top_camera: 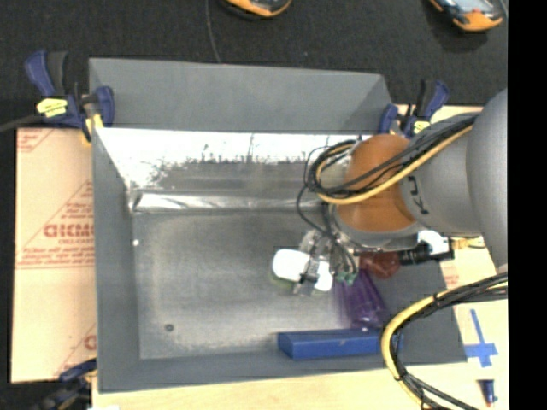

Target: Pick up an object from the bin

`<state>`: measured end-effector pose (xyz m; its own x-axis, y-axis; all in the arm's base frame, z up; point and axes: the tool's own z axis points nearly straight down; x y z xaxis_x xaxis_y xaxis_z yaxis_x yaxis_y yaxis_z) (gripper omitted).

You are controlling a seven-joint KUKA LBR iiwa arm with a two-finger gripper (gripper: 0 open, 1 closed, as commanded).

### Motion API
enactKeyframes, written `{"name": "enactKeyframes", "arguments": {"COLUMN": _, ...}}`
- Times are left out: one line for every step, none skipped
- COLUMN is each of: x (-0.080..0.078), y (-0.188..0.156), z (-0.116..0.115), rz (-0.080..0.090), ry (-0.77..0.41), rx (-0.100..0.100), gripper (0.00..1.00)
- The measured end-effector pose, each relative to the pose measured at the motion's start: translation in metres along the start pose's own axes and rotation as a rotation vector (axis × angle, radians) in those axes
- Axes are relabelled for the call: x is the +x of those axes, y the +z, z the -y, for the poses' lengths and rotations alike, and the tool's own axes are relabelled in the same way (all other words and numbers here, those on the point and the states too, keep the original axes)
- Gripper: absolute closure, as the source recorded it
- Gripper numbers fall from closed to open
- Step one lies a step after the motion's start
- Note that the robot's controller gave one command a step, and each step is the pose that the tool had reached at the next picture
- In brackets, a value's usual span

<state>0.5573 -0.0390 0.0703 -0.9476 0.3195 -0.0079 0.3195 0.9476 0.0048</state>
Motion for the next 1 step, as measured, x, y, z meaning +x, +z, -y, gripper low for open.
{"name": "enactKeyframes", "arguments": {"x": -0.0003, "y": -0.0304, "z": 0.0007, "rz": 0.002, "ry": 0.0, "rx": 0.0, "gripper": 1.0}}
